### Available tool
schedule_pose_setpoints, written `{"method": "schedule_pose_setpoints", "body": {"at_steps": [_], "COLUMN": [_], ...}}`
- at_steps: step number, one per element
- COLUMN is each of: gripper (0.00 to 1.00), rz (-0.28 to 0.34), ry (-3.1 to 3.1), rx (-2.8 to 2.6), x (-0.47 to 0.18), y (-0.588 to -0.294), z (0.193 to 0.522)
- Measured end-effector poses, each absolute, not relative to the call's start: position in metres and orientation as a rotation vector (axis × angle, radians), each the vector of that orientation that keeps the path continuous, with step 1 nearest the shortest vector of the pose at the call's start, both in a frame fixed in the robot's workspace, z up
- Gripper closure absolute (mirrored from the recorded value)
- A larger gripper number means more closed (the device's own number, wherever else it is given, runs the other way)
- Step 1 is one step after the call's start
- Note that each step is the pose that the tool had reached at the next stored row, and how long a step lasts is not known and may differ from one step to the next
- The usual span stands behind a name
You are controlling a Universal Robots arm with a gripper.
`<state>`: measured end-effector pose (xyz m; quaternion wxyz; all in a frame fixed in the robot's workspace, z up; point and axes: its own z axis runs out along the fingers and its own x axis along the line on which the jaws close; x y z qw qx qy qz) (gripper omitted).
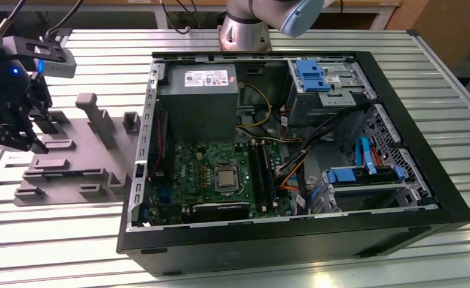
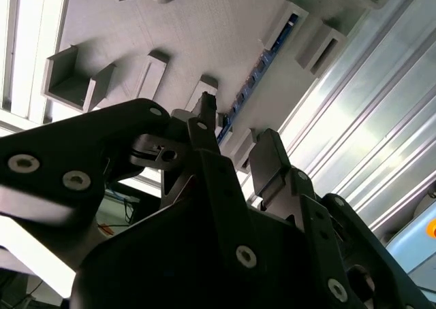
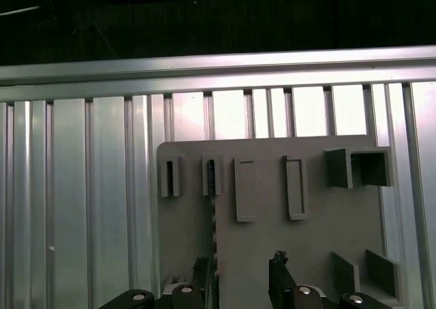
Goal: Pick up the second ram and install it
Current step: 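Pick up the second ram and move it above second insertion slot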
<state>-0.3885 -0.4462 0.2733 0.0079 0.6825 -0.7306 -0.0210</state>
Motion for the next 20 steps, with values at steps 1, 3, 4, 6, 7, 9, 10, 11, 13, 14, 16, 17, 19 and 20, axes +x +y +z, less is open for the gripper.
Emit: {"method": "schedule_pose_setpoints", "body": {"at_steps": [1, 3, 4, 6, 7, 9, 10, 11, 13, 14, 16, 17, 19, 20], "gripper": [0.53, 0.53, 0.53, 0.53, 0.53, 0.53, 0.53, 0.53, 0.53, 0.53, 0.53, 0.53, 0.53, 0.53], "rz": [-0.066, -0.065, -0.065, -0.065, -0.065, -0.065, -0.065, -0.065, -0.065, -0.065, -0.065, -0.065, -0.065, -0.065], "ry": [-2.284, -2.284, -2.284, -2.281, -2.277, -2.262, -2.255, -2.253, -2.253, -2.253, -2.253, -2.253, -2.253, -2.253], "rx": [2.133, 2.134, 2.134, 2.136, 2.141, 2.156, 2.163, 2.165, 2.166, 2.166, 2.166, 2.166, 2.166, 2.166], "x": [-0.3886, -0.3886, -0.3886, -0.3886, -0.3885, -0.3888, -0.3889, -0.3889, -0.3889, -0.3889, -0.3889, -0.3889, -0.3889, -0.3889], "y": [-0.4462, -0.4462, -0.4463, -0.4466, -0.4471, -0.4477, -0.4480, -0.4480, -0.4481, -0.4481, -0.4481, -0.4481, -0.4481, -0.4481], "z": [0.2732, 0.2727, 0.2723, 0.2715, 0.2708, 0.2693, 0.2687, 0.2685, 0.2685, 0.2684, 0.2683, 0.2681, 0.2678, 0.2676]}}
